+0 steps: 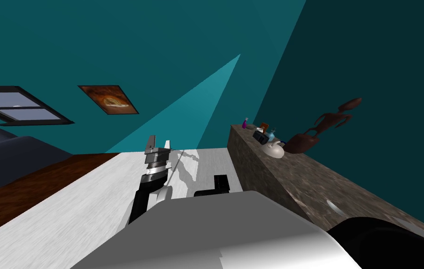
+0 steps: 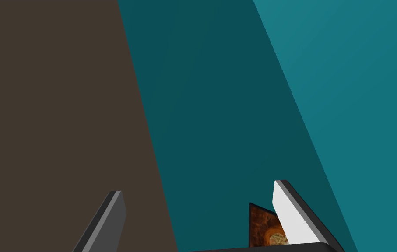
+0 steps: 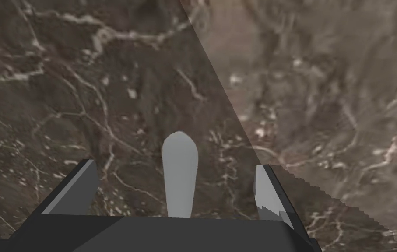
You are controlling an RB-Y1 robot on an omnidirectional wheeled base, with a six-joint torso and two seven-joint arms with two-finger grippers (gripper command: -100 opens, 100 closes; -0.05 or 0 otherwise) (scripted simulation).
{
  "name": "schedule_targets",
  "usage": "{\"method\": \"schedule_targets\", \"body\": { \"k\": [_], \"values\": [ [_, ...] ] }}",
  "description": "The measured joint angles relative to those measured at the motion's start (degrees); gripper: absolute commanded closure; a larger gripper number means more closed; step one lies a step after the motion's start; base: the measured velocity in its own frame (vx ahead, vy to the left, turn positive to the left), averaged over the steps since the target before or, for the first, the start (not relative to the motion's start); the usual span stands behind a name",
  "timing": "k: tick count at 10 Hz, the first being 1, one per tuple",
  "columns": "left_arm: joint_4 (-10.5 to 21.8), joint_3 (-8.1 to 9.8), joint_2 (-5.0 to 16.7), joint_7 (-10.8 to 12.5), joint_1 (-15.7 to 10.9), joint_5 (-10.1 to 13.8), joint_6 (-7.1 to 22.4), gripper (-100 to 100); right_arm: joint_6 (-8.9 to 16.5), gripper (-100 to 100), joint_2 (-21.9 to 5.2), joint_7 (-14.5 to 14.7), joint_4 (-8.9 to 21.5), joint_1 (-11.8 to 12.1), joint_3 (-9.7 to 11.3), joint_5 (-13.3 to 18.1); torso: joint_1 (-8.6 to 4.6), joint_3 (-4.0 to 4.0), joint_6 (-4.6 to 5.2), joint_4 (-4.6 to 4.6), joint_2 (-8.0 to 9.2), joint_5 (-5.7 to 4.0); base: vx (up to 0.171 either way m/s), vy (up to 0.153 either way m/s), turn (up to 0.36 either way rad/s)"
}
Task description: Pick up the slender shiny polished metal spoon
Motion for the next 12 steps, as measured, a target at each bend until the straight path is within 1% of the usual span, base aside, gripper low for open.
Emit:
{"method": "schedule_targets", "body": {
  "k": [1, 2, 3, 4, 5, 6, 8, 9, 10, 11, 12],
  "values": [
    [0.0, 0.0, 0.0, 0.0, 0.0, 0.0, 0.0, 0, -1.76, -100, 0.65, 0.27, 2.76, -2.53, 1.74, 1.21, 0.09, 0.01, 0.06, 0.0, 0.02, -0.06, -0.003, 0.034, -0.021],
    [0.0, 0.0, 0.0, 0.0, 0.0, 0.0, 0.0, 0, -3.01, -100, 0.78, 0.26, 4.57, -4.33, 2.91, 1.7, 0.12, 0.03, 0.09, 0.01, 0.06, -0.14, -0.004, 0.027, -0.014],
    [0.0, 0.0, 0.0, 0.0, 0.0, 0.0, 0.0, 0, -4.23, -100, 1.35, 0.49, 7.96, -7.36, 3.78, 2.23, 0.08, 0.04, 0.08, 0.01, 0.07, -0.15, -0.005, 0.032, -0.007],
    [0.0, 0.0, 0.0, 0.0, 0.0, 0.0, 0.0, 0, -5.5, -100, 2.0, 0.78, 10.03, -9.37, 5.26, 3.31, 0.11, 0.07, 0.22, 0.01, 0.14, -0.43, -0.003, 0.036, -0.032],
    [0.0, 0.0, 0.0, 0.0, 0.0, 0.0, 0.0, 0, -6.56, -100, 2.03, 0.65, 11.13, -10.62, 6.54, 3.74, 0.13, 0.11, 0.27, 0.03, 0.2, -0.54, -0.004, 0.03, -0.019],
    [0.0, 0.0, 0.0, 0.0, 0.0, 0.0, 0.0, 0, -7.52, -100, 2.32, 0.61, 12.84, -12.4, 7.3, 4.03, 0.1, 0.13, 0.25, 0.04, 0.22, -0.53, -0.003, 0.012, 0.004],
    [0.0, 0.0, 0.0, 0.0, 0.0, 0.0, 0.0, 0, -6.42, -100, 1.94, 0.03, 12.3, -13.23, 7.12, 3.58, -0.01, 0.13, 0.25, 0.04, 0.22, -0.56, 0.0, -0.003, 0.0],
    [0.0, 0.0, 0.0, 0.0, 0.0, 0.0, 0.0, 0, -7.06, -100, 2.33, 0.38, 13.92, -14.78, 7.37, 3.88, -0.04, 0.13, 0.25, 0.04, 0.22, -0.57, 0.0, 0.0, 0.0],
    [0.0, 0.0, 0.0, 0.0, 0.0, 0.0, 0.0, 0, -7.67, -100, 2.59, 0.72, 15.42, -15.5, 7.51, 4.05, -0.04, 0.13, 0.26, 0.04, 0.23, -0.56, -0.002, 0.027, -0.028],
    [0.0, 0.0, 0.0, 0.0, 0.0, 0.0, 0.0, 0, -7.63, -100, 2.3, 0.32, 13.49, -14.29, 8.21, 4.42, 0.08, 0.15, 0.31, 0.04, 0.26, -0.62, -0.002, 0.03, -0.007],
    [0.0, 0.0, 0.0, 0.0, 0.0, 0.0, 0.0, 0, -9.67, -100, 3.22, 1.08, 16.41, -16.43, 9.7, 5.58, 0.09, 0.19, 0.44, 0.03, 0.34, -0.87, -0.005, 0.024, -0.013]
  ]
}}
